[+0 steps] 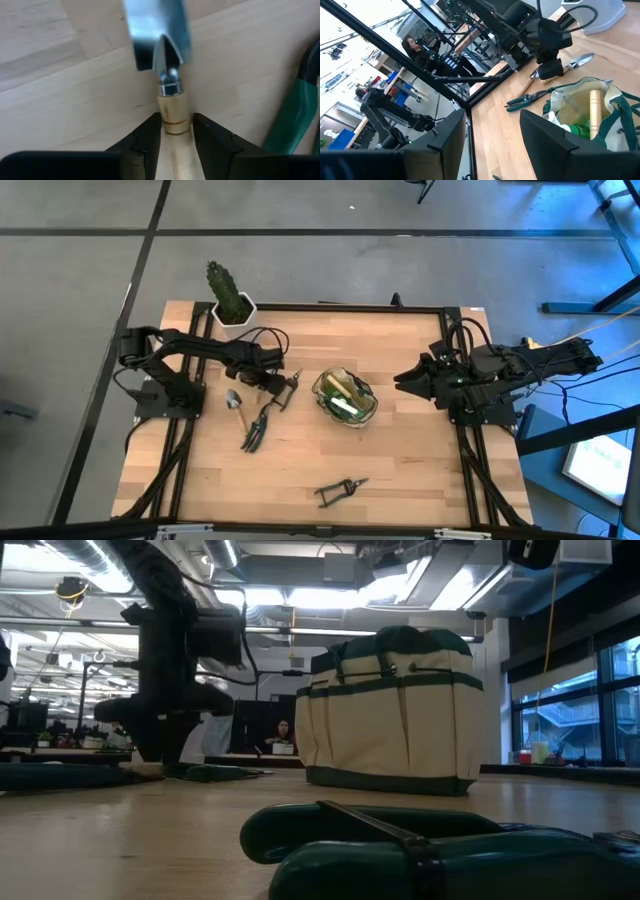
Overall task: Pick & Place Garden tools in Gardening bag
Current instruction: Put the top trowel into the gardening bag
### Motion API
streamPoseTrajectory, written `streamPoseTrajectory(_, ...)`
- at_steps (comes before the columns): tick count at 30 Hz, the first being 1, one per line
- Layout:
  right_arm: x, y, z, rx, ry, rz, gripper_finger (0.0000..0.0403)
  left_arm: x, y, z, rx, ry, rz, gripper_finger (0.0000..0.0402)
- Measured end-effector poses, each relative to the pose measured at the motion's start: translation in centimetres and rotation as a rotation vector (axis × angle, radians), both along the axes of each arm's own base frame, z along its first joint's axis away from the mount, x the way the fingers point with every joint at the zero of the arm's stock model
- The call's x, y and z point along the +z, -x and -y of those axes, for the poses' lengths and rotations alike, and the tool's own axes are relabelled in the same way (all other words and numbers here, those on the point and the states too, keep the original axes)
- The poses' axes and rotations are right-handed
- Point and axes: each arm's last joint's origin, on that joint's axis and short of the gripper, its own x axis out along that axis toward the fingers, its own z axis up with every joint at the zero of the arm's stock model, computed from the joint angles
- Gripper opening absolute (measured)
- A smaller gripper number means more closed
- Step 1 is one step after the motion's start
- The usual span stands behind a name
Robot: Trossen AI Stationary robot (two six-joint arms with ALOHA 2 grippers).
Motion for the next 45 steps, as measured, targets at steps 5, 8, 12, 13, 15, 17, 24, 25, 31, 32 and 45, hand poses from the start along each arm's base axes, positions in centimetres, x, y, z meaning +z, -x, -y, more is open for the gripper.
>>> streamPoseTrajectory(5, 0.0, 0.0, 0.0, 0.006, -0.003, 0.0, 0.0193, -0.1, -0.5, 0.7, -0.022, -0.039, -0.033, 0.0096)
streamPoseTrajectory(8, 0.0, 0.0, -0.1, 0.019, -0.006, -0.001, 0.0193, 0.9, -0.8, 0.8, -0.023, -0.077, -0.012, 0.0077)
streamPoseTrajectory(12, 0.0, 0.0, -0.1, 0.023, -0.006, -0.001, 0.0193, 2.6, -1.1, 0.8, -0.021, -0.102, 0.097, 0.0061)
streamPoseTrajectory(13, 0.0, 0.0, -0.1, 0.023, -0.006, -0.001, 0.0193, 3.1, -1.3, 0.9, -0.017, -0.118, 0.138, 0.0061)
streamPoseTrajectory(15, 0.0, 0.0, -0.1, 0.023, -0.006, 0.0, 0.0193, 4.0, -1.5, 1.2, 0.006, -0.158, 0.208, 0.0061)
streamPoseTrajectory(17, 0.0, 0.0, -0.1, 0.024, -0.007, 0.0, 0.0193, 5.2, -1.8, 1.6, 0.024, -0.211, 0.31, 0.0061)
streamPoseTrajectory(24, 0.0, 0.0, -0.1, 0.029, -0.007, -0.001, 0.0193, 10.9, -2.8, 4.0, 0.09, -0.526, 0.748, 0.0061)
streamPoseTrajectory(25, 0.0, 0.0, -0.1, 0.03, -0.008, -0.001, 0.0193, 11.7, -2.9, 4.5, 0.103, -0.58, 0.806, 0.0061)
streamPoseTrajectory(31, 0.0, 0.0, -0.1, 0.027, -0.007, 0.0, 0.0193, 14.9, -3.8, 7.1, 0.1, -0.826, 1.038, 0.0061)
streamPoseTrajectory(32, 0.0, 0.0, -0.1, 0.026, -0.007, 0.0, 0.0193, 15.2, -4.1, 7.5, 0.098, -0.836, 1.074, 0.0061)
streamPoseTrajectory(45, 0.0, 0.0, -0.1, 0.025, -0.012, -0.001, 0.0193, 13.1, -6.2, 15.0, 0.236, -0.84, 1.245, 0.0061)
